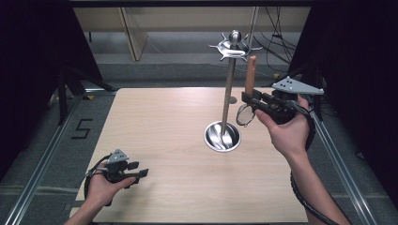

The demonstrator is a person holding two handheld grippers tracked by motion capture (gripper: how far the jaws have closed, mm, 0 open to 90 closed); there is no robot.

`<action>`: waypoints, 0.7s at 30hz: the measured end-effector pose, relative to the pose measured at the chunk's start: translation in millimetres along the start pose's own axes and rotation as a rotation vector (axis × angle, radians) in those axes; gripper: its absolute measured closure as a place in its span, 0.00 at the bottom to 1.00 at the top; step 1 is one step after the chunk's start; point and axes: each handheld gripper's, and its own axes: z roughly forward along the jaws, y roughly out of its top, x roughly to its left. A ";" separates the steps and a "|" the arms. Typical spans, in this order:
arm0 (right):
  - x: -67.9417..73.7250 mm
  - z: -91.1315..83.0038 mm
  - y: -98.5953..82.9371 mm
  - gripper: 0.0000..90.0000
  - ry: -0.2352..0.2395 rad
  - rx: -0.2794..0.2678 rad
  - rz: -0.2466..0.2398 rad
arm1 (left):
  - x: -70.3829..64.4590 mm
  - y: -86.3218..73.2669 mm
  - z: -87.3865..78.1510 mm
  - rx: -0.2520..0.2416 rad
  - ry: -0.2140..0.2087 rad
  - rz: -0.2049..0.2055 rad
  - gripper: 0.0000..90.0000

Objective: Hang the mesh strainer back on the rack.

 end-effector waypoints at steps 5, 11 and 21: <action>1.5 0.6 0.9 0.77 0.002 0.019 0.027 | 1.7 1.2 -1.8 0.004 -0.017 0.010 0.50; 2.6 7.0 0.1 0.77 0.004 0.012 0.030 | 1.9 0.3 -2.0 -0.005 -0.007 0.007 0.50; 0.6 10.7 -0.3 0.77 -0.002 0.017 0.020 | 2.3 0.4 -2.4 -0.003 -0.011 0.011 0.50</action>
